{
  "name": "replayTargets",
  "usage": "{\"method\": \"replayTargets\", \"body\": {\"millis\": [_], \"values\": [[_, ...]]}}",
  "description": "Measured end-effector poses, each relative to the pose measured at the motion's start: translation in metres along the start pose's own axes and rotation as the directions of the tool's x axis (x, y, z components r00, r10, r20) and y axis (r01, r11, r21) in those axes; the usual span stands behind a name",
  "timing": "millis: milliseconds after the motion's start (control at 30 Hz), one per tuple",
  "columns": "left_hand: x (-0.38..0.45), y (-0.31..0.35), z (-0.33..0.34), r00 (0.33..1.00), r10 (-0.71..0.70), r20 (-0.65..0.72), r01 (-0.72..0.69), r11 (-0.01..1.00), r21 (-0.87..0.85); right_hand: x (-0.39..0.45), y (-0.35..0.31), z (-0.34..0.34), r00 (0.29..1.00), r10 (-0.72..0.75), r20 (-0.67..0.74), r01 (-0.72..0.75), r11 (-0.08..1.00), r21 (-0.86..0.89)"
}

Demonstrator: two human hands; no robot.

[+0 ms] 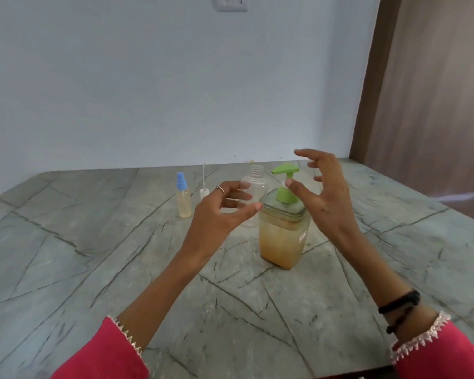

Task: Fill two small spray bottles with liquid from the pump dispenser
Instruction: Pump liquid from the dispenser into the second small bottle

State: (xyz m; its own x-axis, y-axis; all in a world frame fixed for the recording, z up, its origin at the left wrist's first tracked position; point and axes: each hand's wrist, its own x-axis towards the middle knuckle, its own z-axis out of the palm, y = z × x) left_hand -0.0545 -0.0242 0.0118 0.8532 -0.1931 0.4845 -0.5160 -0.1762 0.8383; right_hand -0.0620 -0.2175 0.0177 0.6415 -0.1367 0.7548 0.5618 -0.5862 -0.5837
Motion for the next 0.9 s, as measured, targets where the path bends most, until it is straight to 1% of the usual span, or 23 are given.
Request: {"method": "replayTargets", "body": {"millis": [33, 100, 133, 200, 333, 433, 533, 667, 900], "values": [[0.001, 0.000, 0.001, 1.000, 0.005, 0.002, -0.005, 1.000, 0.008, 0.003, 0.004, -0.001, 0.993, 0.062, 0.098, -0.072, 0.993, 0.099], [0.001, -0.002, 0.002, 1.000, 0.015, -0.005, -0.014, 0.999, 0.039, 0.006, 0.010, -0.002, 0.958, 0.108, 0.264, -0.187, 0.937, 0.295], [0.001, -0.004, 0.002, 1.000, 0.017, -0.013, -0.016, 0.998, 0.057, 0.006, 0.011, -0.002, 0.947, 0.108, 0.303, -0.223, 0.900, 0.375], [0.001, -0.008, 0.002, 0.999, 0.020, -0.026, -0.018, 0.996, 0.083, 0.006, 0.009, -0.002, 0.949, 0.095, 0.299, -0.231, 0.856, 0.463], [0.003, -0.013, 0.003, 0.998, 0.035, -0.047, -0.029, 0.992, 0.125, 0.003, 0.008, 0.008, 0.970, 0.081, 0.230, -0.184, 0.862, 0.473], [0.008, -0.016, 0.004, 0.996, 0.043, -0.073, -0.035, 0.993, 0.110, 0.002, 0.011, 0.018, 0.986, 0.037, 0.162, -0.104, 0.898, 0.428], [0.014, -0.019, 0.003, 0.995, 0.039, -0.096, -0.031, 0.996, 0.081, 0.002, 0.014, 0.027, 0.993, 0.008, 0.115, -0.056, 0.907, 0.418], [0.020, -0.022, 0.002, 0.995, 0.033, -0.093, -0.031, 0.999, 0.025, 0.006, 0.016, 0.036, 0.991, -0.002, 0.132, -0.061, 0.877, 0.477], [0.030, -0.023, -0.007, 0.997, 0.047, -0.062, -0.045, 0.998, 0.034, 0.008, 0.012, 0.035, 0.970, 0.006, 0.244, -0.135, 0.845, 0.517]]}}
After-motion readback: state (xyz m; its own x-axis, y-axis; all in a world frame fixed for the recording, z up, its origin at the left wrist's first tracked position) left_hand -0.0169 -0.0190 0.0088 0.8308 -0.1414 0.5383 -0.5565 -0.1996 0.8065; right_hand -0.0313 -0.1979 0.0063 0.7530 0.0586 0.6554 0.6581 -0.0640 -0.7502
